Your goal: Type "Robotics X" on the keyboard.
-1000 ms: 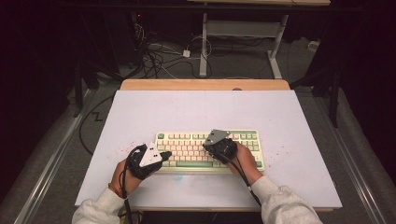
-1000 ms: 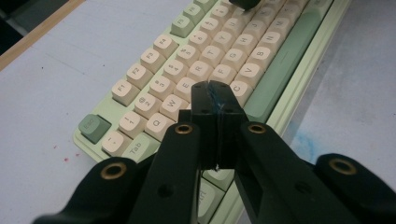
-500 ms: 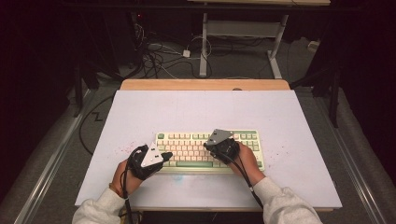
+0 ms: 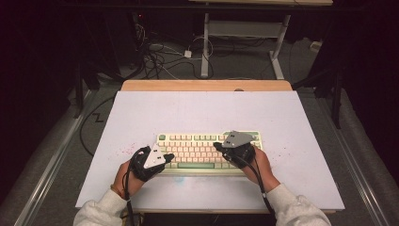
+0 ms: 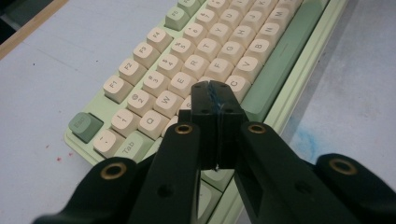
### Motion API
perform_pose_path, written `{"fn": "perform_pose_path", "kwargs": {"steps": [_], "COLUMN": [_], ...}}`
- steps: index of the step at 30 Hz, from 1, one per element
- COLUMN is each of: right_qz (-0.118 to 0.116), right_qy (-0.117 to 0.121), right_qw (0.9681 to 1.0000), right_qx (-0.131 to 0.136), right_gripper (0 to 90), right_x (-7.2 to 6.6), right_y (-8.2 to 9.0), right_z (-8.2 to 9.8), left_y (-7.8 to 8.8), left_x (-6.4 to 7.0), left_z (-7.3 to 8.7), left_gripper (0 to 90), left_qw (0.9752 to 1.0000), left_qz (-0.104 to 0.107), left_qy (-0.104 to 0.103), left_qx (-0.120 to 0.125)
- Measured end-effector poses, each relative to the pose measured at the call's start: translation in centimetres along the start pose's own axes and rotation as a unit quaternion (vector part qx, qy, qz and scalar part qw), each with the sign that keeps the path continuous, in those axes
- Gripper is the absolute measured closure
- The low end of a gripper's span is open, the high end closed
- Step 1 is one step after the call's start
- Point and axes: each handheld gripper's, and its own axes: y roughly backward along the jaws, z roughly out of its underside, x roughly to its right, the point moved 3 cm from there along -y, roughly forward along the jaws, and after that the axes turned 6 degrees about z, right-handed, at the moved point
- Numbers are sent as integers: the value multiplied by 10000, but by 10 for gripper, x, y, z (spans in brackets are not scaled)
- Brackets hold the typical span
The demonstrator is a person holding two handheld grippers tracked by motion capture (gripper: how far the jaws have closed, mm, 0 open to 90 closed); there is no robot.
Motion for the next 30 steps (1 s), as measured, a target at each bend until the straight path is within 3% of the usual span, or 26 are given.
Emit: {"fn": "perform_pose_path", "kwargs": {"steps": [17,26,30], "right_qz": [122,193,196], "right_qy": [-78,-57,-89], "right_qw": [9997,9996,9996], "right_qx": [200,179,176], "right_gripper": [900,900,900], "right_x": [13,13,14], "right_y": [36,43,47], "right_z": [10,20,24], "left_y": [-5,-16,-21], "left_x": [3,5,2], "left_z": [1,-9,-13], "left_gripper": [873,873,873], "left_qw": [9999,9997,9994], "left_qz": [92,217,294], "left_qy": [7,-80,-16], "left_qx": [-63,-121,-161]}}
